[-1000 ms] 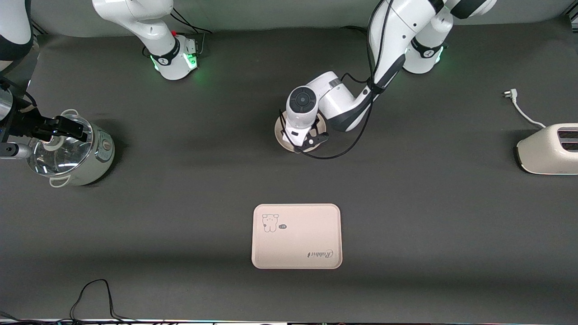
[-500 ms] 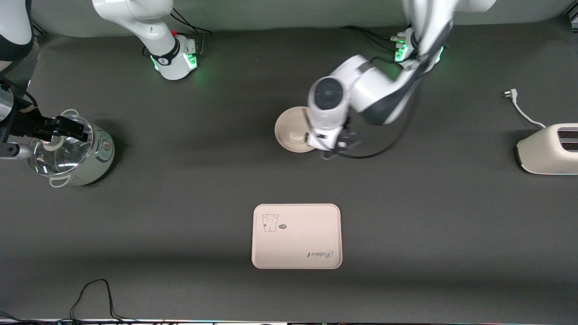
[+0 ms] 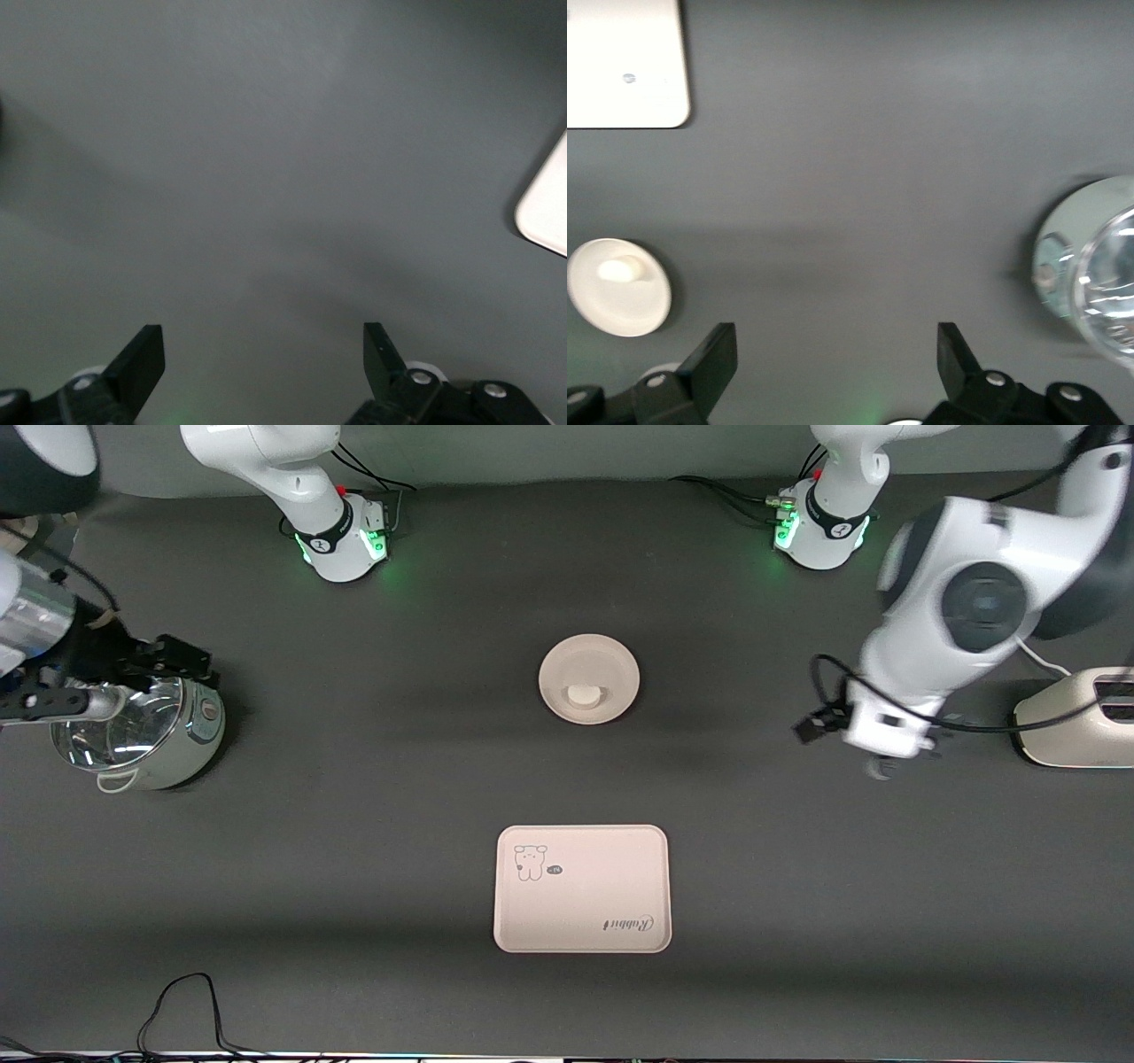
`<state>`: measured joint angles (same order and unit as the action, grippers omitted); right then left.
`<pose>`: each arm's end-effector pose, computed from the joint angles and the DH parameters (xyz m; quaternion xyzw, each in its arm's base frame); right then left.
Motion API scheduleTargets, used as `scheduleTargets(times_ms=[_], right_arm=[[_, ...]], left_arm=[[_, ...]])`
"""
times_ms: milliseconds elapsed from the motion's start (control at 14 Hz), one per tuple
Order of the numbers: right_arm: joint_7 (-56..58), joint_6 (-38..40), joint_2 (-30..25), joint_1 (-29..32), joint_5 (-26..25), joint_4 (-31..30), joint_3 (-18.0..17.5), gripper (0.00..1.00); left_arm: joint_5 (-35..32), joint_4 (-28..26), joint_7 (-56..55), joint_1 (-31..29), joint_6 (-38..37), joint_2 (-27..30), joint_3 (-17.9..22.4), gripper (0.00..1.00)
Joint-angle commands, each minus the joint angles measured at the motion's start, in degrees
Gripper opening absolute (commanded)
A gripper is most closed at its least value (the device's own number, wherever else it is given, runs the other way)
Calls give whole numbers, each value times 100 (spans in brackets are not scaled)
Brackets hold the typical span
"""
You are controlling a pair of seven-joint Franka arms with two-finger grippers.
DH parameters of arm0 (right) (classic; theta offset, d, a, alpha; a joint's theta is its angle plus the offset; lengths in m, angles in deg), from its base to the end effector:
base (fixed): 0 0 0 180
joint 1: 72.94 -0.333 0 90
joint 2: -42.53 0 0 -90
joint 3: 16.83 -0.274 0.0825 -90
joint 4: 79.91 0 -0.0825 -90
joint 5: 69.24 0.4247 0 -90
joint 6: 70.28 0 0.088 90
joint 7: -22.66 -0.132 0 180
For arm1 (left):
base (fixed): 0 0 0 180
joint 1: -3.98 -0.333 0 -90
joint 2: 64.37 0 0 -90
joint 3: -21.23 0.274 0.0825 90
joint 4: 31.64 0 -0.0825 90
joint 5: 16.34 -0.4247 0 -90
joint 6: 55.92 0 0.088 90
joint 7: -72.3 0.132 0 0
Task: Place bun in plate and plate on tray
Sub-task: 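Retract the left gripper while the right gripper reaches toward the plate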
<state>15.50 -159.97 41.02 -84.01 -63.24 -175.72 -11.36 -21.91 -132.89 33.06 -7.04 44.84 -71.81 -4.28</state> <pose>0.5780 0.0701 0.5215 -0.9976 0.0153 0.0459 0.0488 0.5989 -0.1374 0.4007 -0.9772 -0.2019 0.0471 0.0453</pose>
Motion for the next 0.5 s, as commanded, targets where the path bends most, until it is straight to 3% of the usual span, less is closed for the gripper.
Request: scheduleTargets(times_ms=[0,429], right_arm=[[-1029,-321,-288,-770,147,-368,15,100],[-3405,-1059,-236,-2625,287,-579,24,100]], left_arm=[[29,97,1327,-689,-152,137,-85,100],[-14,527,2122,-1192,-566,269,-76,100]])
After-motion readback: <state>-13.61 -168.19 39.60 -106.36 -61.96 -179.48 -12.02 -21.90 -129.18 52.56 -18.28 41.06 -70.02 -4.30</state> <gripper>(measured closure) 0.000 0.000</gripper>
